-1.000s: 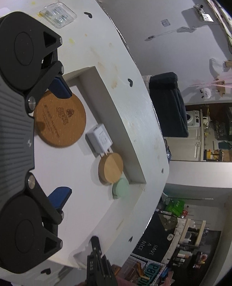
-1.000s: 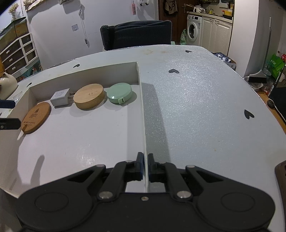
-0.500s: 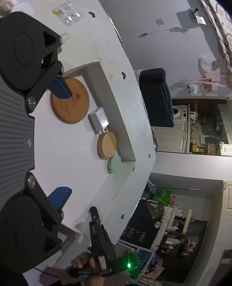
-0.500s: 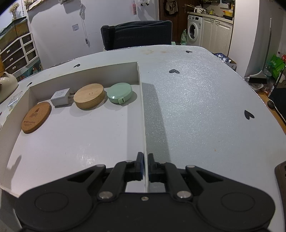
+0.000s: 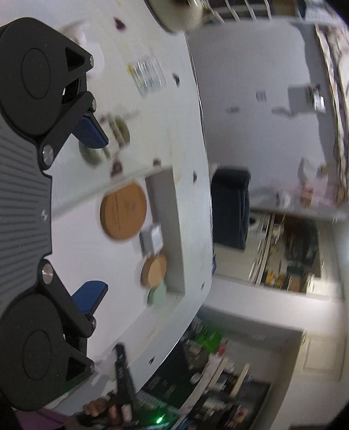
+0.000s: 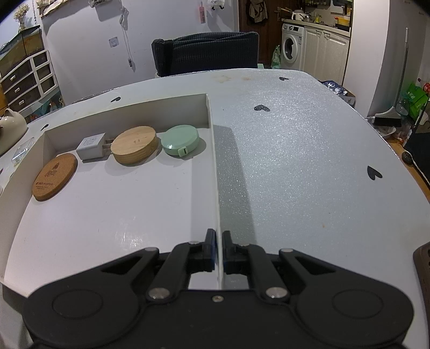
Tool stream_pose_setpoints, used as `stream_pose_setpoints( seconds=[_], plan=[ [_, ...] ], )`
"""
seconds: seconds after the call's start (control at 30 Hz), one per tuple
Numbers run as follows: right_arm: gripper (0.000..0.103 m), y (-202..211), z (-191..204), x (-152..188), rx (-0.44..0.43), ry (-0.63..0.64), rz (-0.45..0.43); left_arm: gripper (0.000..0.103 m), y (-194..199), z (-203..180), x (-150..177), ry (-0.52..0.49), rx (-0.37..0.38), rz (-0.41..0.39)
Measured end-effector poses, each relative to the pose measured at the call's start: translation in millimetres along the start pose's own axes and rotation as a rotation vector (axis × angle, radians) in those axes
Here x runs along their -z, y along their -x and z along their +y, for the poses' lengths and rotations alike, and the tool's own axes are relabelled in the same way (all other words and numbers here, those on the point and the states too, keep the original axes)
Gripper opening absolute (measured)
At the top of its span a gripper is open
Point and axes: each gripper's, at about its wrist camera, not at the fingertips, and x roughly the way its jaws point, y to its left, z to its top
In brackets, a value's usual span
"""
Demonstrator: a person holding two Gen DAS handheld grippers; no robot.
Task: Organize rigid objects
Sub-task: 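Move the left tool back to the white suction-cup hook, then grasp the white suction-cup hook with the left gripper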
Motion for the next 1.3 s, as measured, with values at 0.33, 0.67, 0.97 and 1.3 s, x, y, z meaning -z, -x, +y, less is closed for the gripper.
stream_pose_setpoints(
  seconds=[0.33, 0.67, 0.97, 1.3],
  plan=[
    [0.006, 0.0, 0.1, 0.0, 0.000, -0.001, 0.000, 0.103, 14.6, 55.6, -2.2, 0.096, -0.200, -0.041],
    [0.006, -0.1, 0.1, 0.1, 0.000, -0.001, -0.001, 0.103, 17.2, 106.5, 4.8, 0.214, -0.372, -0.049],
    [0.007, 0.2, -0.1, 0.2, 0.000, -0.002, -0.002, 0.068, 8.4, 141.3, 20.2, 0.333, -0.478, -0.029],
    [0.007, 0.4, -0.1, 0.5, 0.000, -0.002, -0.002, 0.017, 0.2, 154.3, 29.8, 0.366, -0.522, -0.010]
  ],
)
